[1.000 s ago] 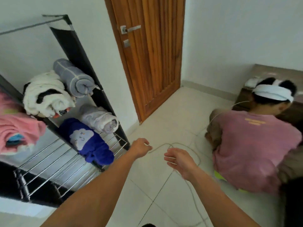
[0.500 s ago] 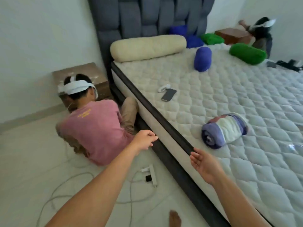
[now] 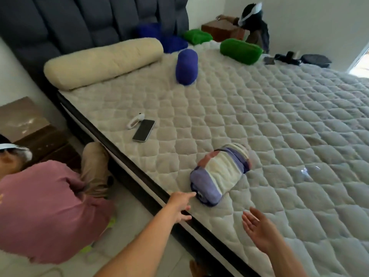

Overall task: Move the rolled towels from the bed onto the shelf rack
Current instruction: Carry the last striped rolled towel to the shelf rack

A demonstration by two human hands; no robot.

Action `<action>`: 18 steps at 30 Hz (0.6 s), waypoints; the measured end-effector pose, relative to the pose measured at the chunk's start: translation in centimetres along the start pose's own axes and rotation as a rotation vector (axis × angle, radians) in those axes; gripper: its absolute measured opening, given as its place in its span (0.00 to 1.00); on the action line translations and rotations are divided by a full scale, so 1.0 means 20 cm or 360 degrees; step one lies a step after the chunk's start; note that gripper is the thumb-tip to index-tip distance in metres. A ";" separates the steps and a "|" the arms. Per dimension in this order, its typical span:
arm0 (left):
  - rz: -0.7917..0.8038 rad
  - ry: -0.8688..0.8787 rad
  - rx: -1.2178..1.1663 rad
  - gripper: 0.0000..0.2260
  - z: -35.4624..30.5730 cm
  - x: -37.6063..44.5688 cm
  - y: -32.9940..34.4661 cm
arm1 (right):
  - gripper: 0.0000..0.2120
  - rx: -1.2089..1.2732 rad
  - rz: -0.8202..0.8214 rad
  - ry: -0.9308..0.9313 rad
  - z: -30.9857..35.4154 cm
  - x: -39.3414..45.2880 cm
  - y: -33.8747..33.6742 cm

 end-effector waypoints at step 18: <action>-0.0253 -0.0484 -0.0306 0.37 -0.37 0.44 0.25 | 0.39 -0.0971 0.0067 0.0090 0.54 1.03 0.48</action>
Point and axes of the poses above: each hand's wrist, its own x-axis towards the middle knuckle, its own y-axis out of the palm, z = x × y, the point moved 7 cm from there along x, towards the middle knuckle, and after that the axes turned 11 degrees about -y, right-handed, at the moved point
